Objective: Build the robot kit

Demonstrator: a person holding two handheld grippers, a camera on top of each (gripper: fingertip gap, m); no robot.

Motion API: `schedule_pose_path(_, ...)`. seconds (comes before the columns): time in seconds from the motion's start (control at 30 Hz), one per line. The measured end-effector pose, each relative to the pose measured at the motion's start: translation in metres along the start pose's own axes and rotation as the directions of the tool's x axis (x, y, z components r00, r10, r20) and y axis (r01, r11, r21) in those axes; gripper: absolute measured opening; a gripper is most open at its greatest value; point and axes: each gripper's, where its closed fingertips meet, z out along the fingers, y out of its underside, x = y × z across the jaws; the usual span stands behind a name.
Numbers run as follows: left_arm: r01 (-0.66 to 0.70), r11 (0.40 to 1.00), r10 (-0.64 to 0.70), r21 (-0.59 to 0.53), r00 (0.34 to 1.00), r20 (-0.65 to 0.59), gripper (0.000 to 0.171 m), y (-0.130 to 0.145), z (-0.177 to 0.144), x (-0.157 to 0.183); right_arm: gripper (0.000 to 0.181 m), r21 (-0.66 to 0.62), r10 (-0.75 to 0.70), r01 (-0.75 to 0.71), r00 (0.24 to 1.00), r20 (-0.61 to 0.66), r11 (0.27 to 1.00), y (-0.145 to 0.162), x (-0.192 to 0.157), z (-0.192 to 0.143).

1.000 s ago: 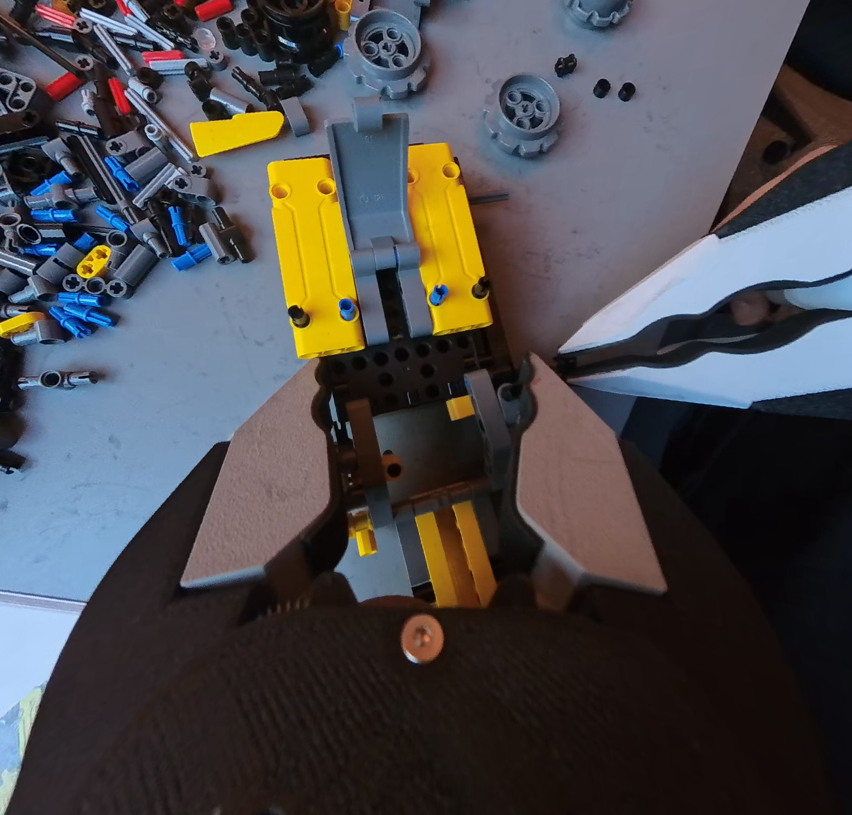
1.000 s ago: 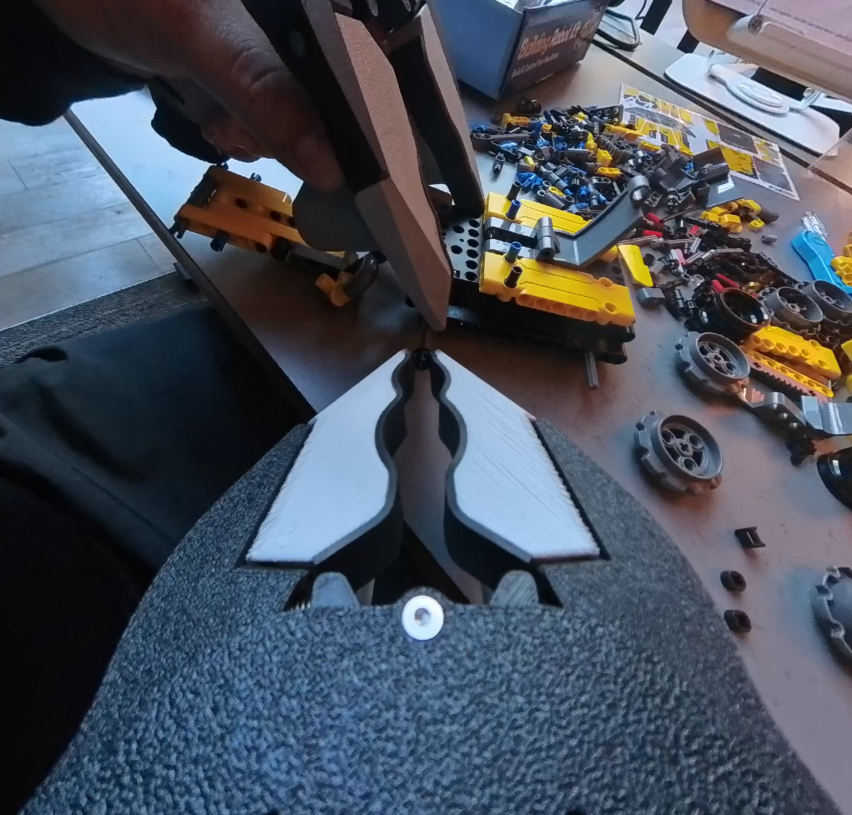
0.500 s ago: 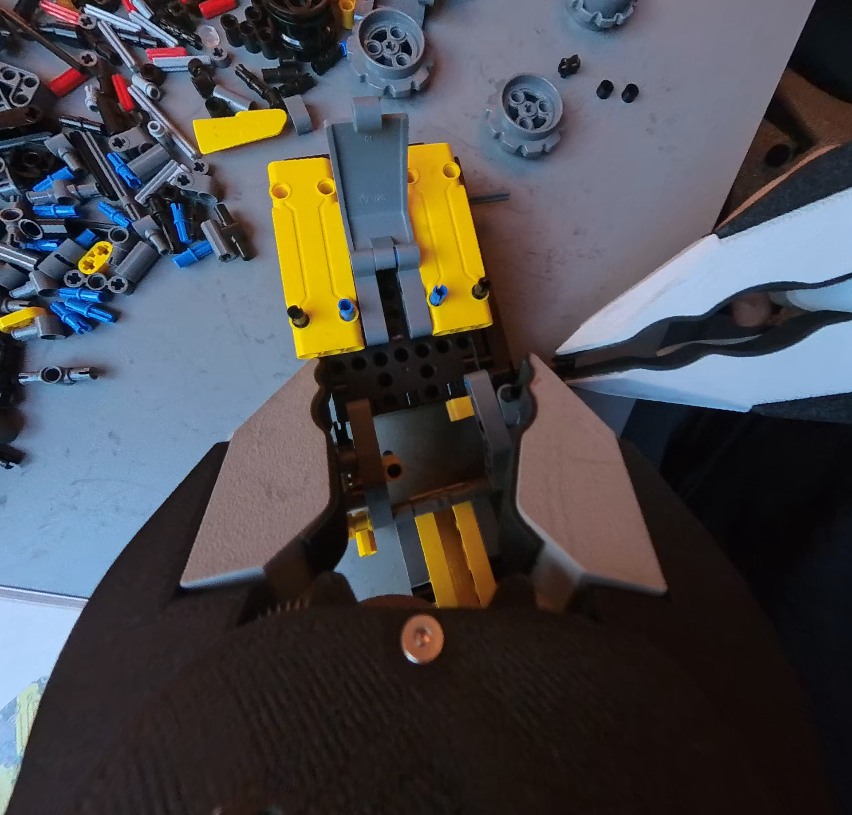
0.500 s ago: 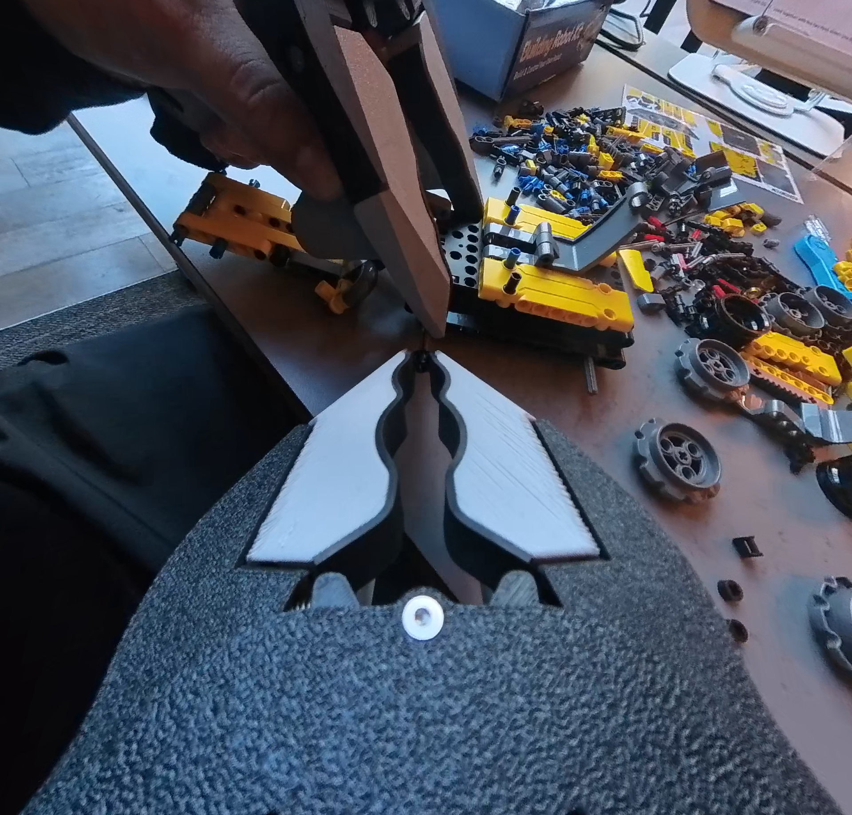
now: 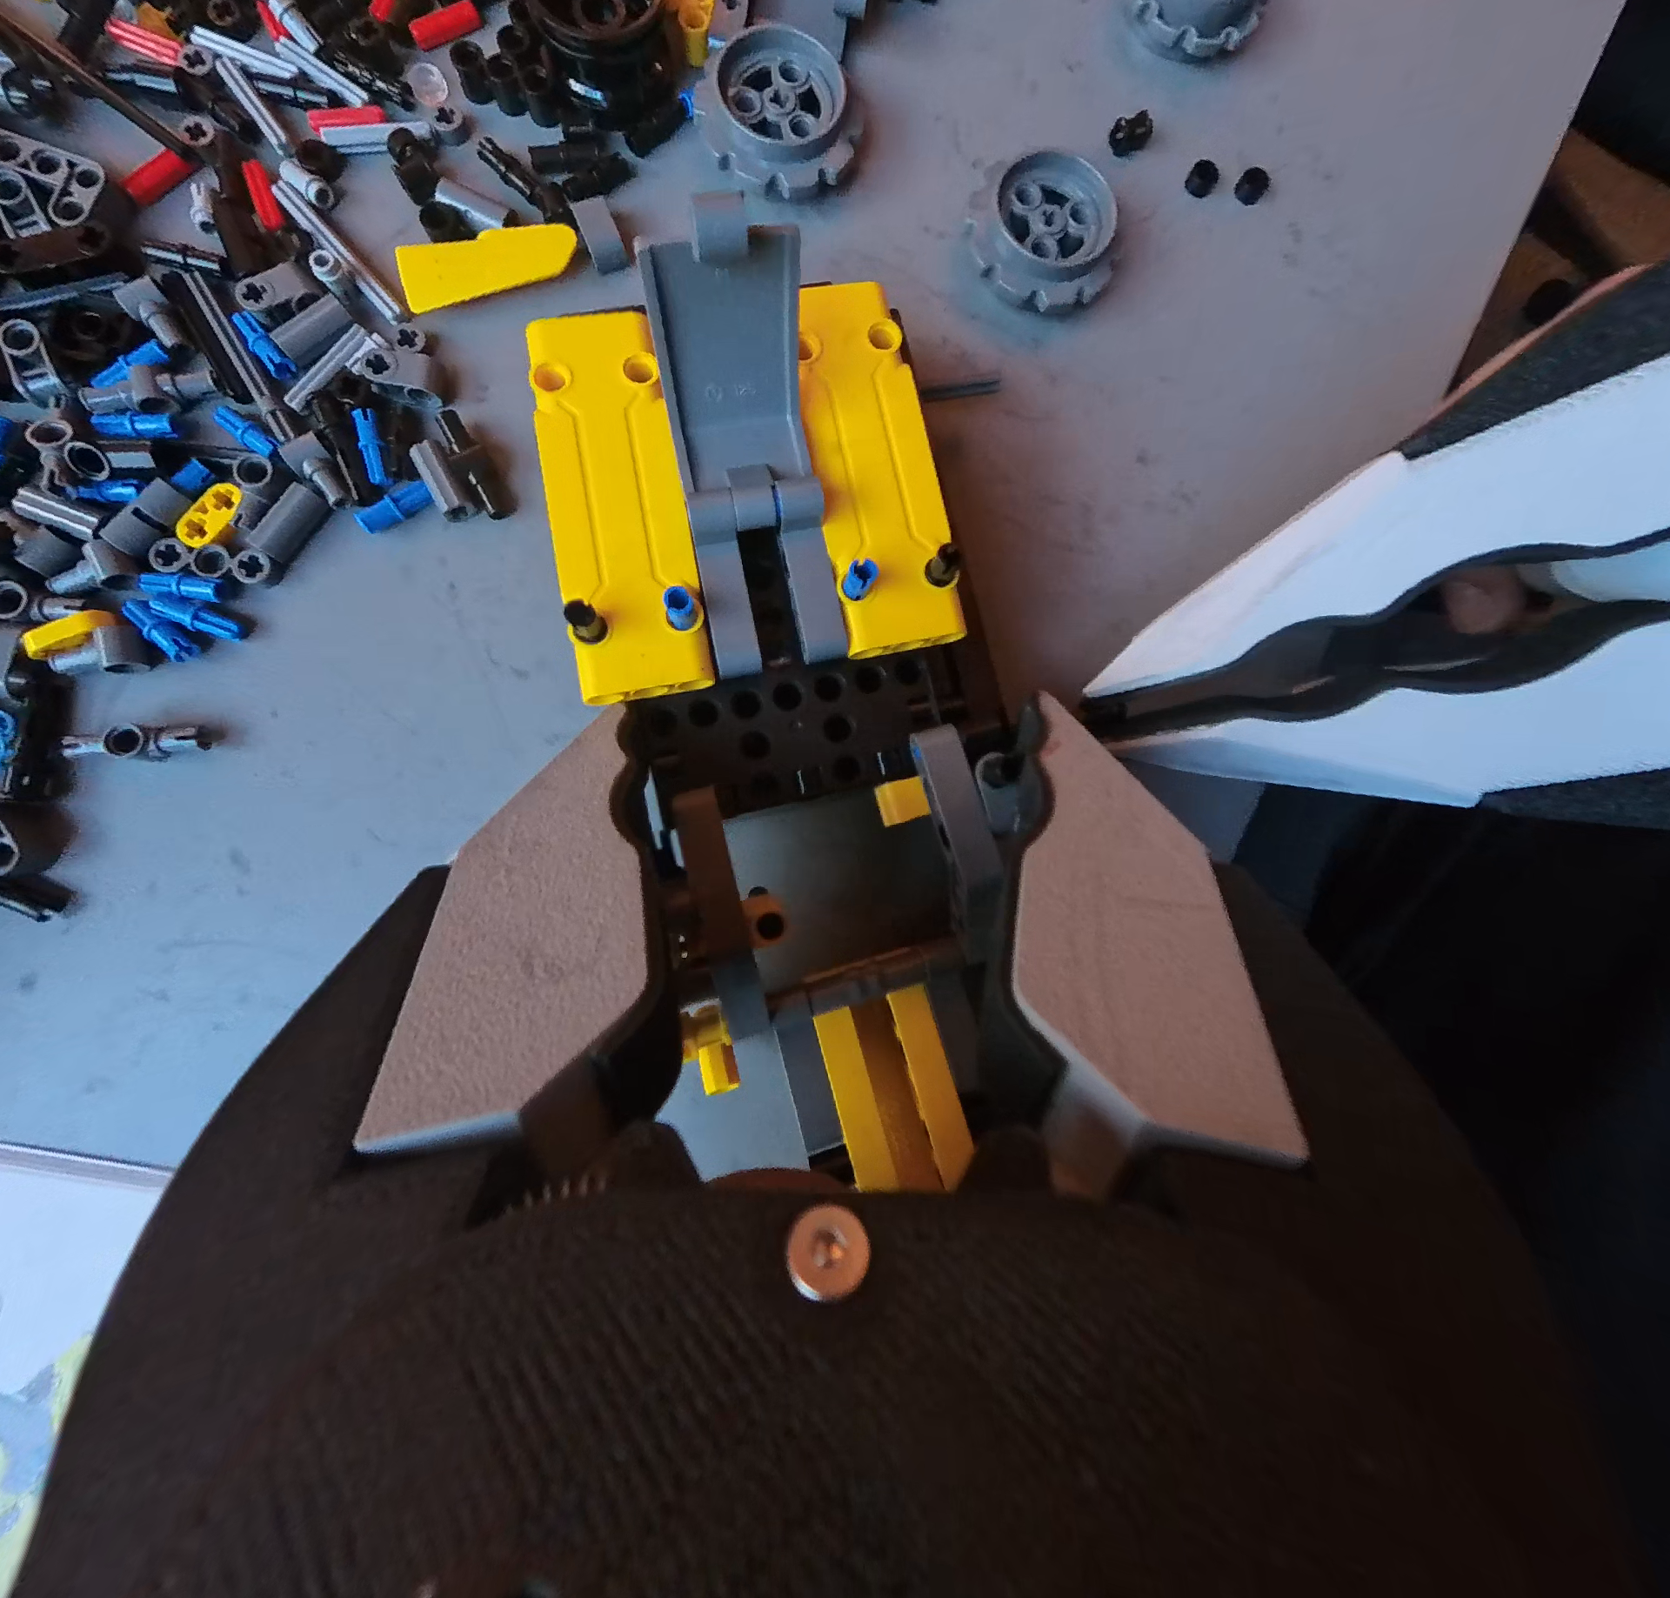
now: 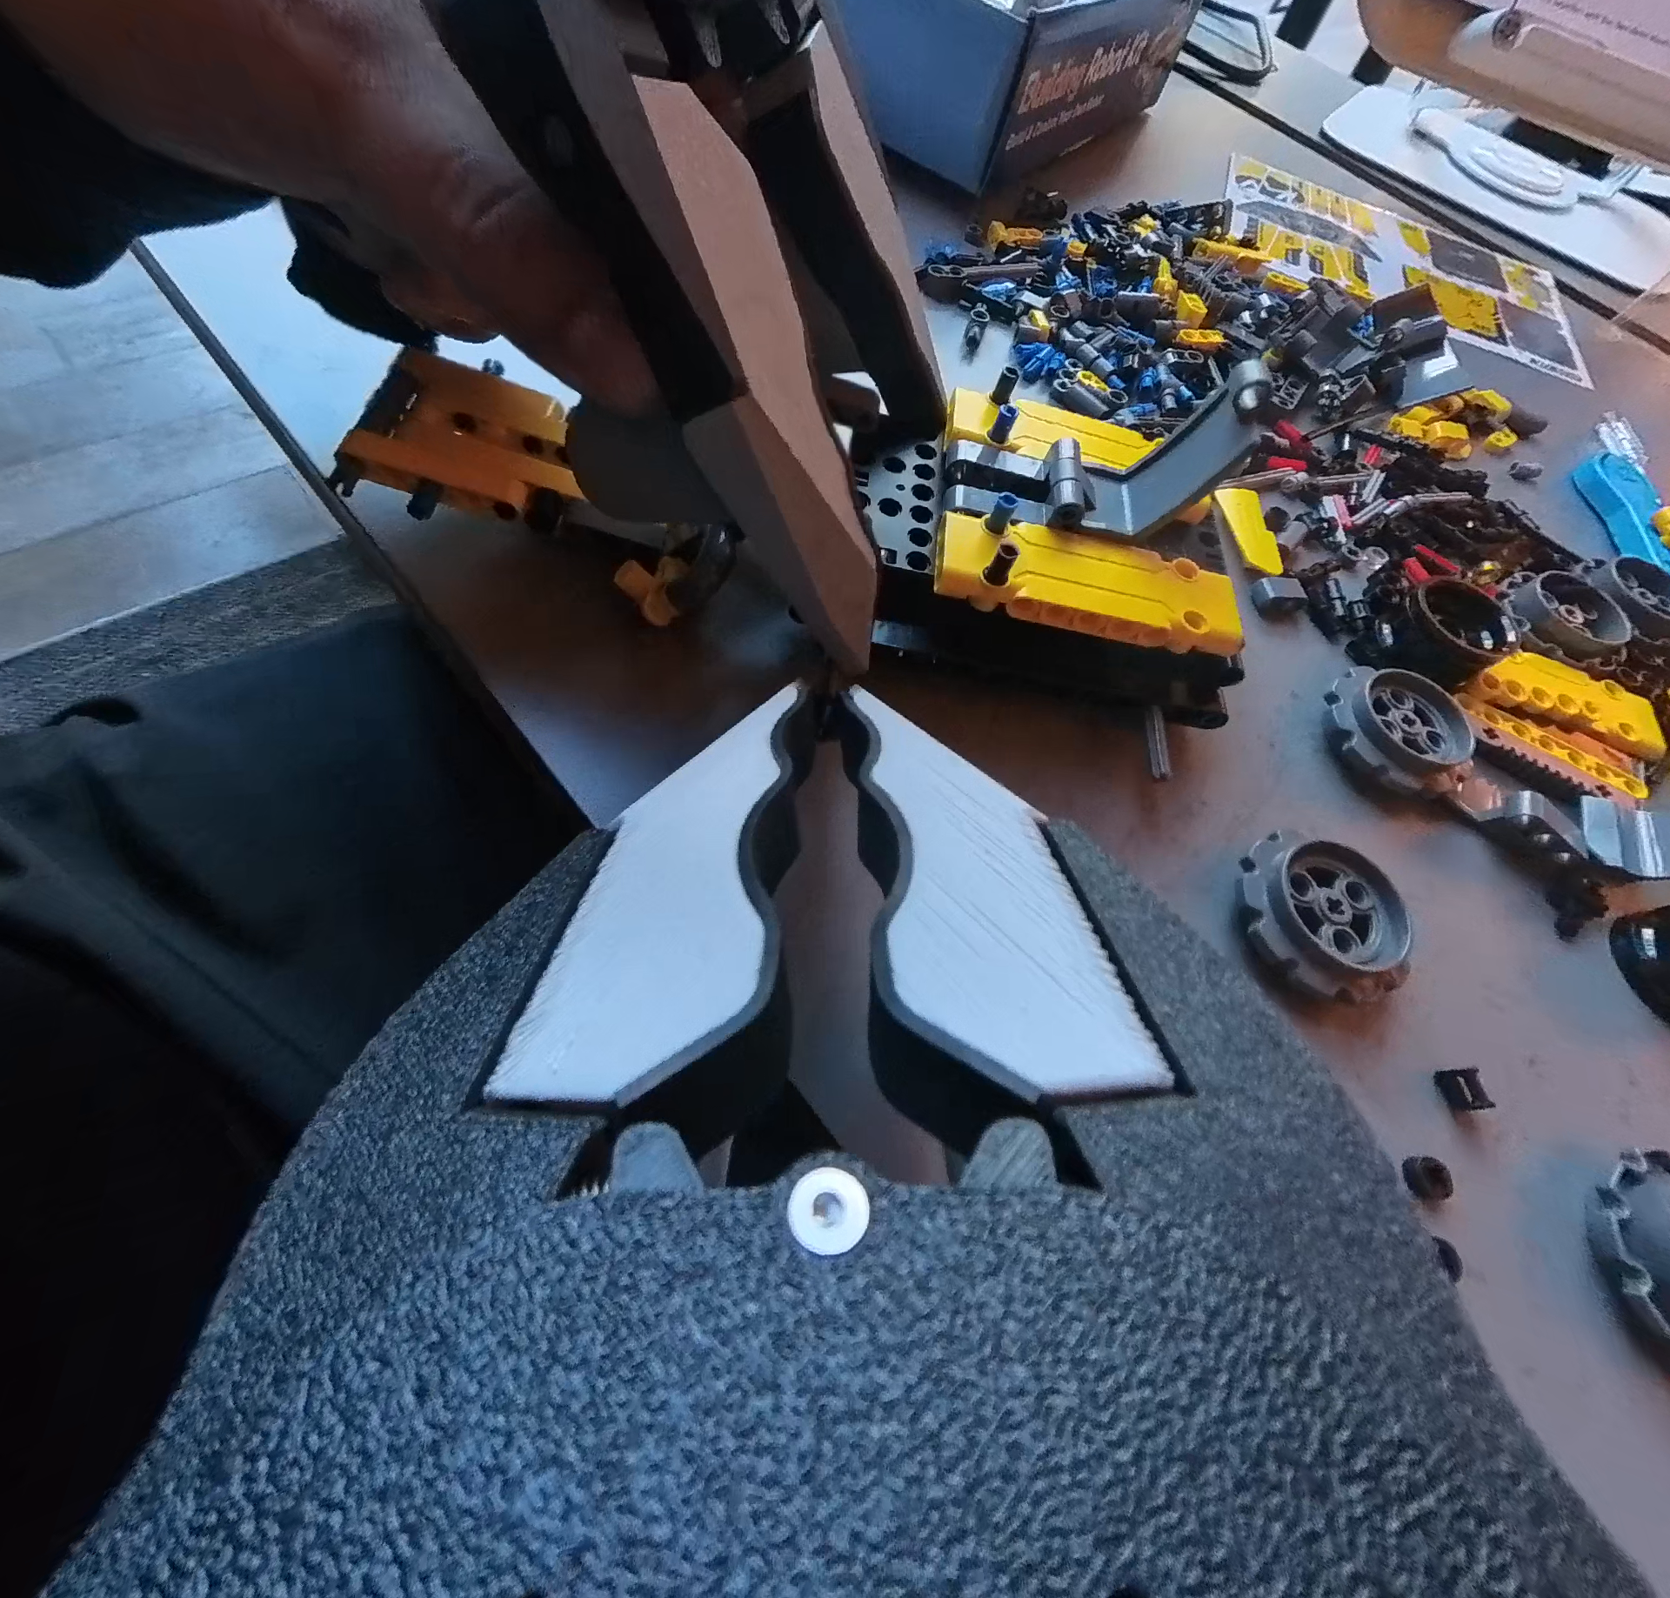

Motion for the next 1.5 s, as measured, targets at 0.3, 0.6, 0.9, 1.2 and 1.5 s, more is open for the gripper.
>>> schedule_pose_path(0.3,0.004,1.000,-0.004,0.012,0.999,-0.033,0.079,-0.002,0.002,0.001,0.025,0.006,0.022,-0.022,1.000,0.006,1.000,0.008,0.001,-0.010)
schedule_pose_path(0.6,-0.008,1.000,0.008,0.015,0.998,-0.061,0.080,-0.002,0.001,0.003,0.001,-0.042,-0.020,0.024,0.996,0.091,0.999,0.011,0.001,-0.011)
schedule_pose_path(0.9,-0.001,1.000,0.002,0.018,0.998,-0.065,0.080,-0.001,0.002,0.003,0.000,-0.027,0.007,-0.004,0.996,0.094,1.000,0.011,-0.002,-0.009)
schedule_pose_path(1.2,-0.006,1.000,0.007,0.014,0.998,-0.069,0.080,-0.001,0.002,0.004,0.000,-0.044,-0.004,0.010,0.993,0.118,0.999,0.012,-0.004,-0.007)
schedule_pose_path(1.5,-0.026,1.000,0.026,0.012,0.997,-0.071,0.080,0.000,0.001,0.005,0.000,-0.064,-0.035,0.044,0.989,0.142,0.997,0.013,-0.007,-0.006)
